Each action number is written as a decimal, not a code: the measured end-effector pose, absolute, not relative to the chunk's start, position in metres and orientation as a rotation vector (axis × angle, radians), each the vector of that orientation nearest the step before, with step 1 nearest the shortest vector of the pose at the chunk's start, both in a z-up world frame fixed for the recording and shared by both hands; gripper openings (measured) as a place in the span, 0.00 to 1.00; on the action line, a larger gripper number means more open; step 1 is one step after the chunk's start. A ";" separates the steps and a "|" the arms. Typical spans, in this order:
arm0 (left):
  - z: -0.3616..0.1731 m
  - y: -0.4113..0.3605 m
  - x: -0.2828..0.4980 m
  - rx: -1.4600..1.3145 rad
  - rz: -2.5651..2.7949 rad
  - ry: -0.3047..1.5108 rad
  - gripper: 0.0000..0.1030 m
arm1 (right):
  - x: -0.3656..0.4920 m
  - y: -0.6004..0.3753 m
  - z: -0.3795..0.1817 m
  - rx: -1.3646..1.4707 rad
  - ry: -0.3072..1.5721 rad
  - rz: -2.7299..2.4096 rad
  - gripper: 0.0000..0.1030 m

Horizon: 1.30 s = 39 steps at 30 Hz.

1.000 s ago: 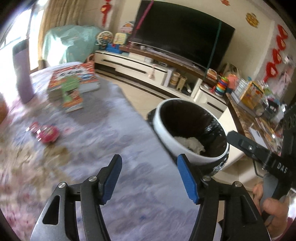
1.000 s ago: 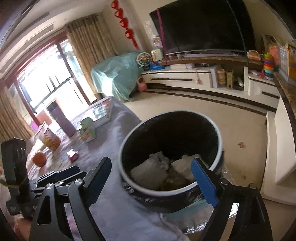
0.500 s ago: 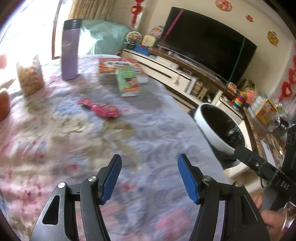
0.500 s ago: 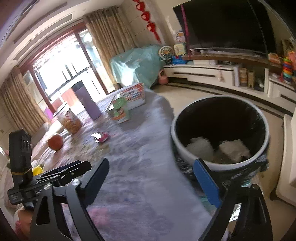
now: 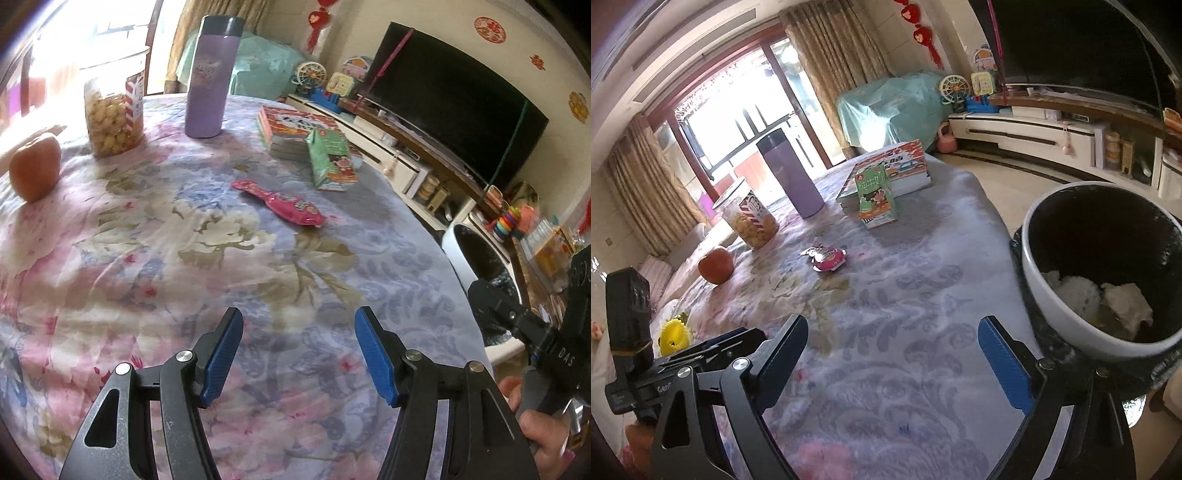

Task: Collect trash
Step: 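Move both open tools away from the bin toward the table, then grasp the pink drink bottle with the left tool while the right tool grasps the green milk carton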

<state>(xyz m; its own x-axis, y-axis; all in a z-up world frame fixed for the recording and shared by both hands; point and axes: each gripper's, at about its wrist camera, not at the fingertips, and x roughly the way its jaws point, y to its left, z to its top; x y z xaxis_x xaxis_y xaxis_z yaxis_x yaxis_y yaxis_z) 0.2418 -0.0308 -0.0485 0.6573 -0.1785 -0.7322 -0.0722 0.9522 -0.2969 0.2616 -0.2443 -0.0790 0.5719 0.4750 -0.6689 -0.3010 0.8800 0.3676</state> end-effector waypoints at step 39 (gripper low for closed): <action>-0.093 -0.008 0.362 -0.269 -0.045 0.884 0.15 | 0.397 -0.177 -0.105 0.171 0.901 0.517 0.92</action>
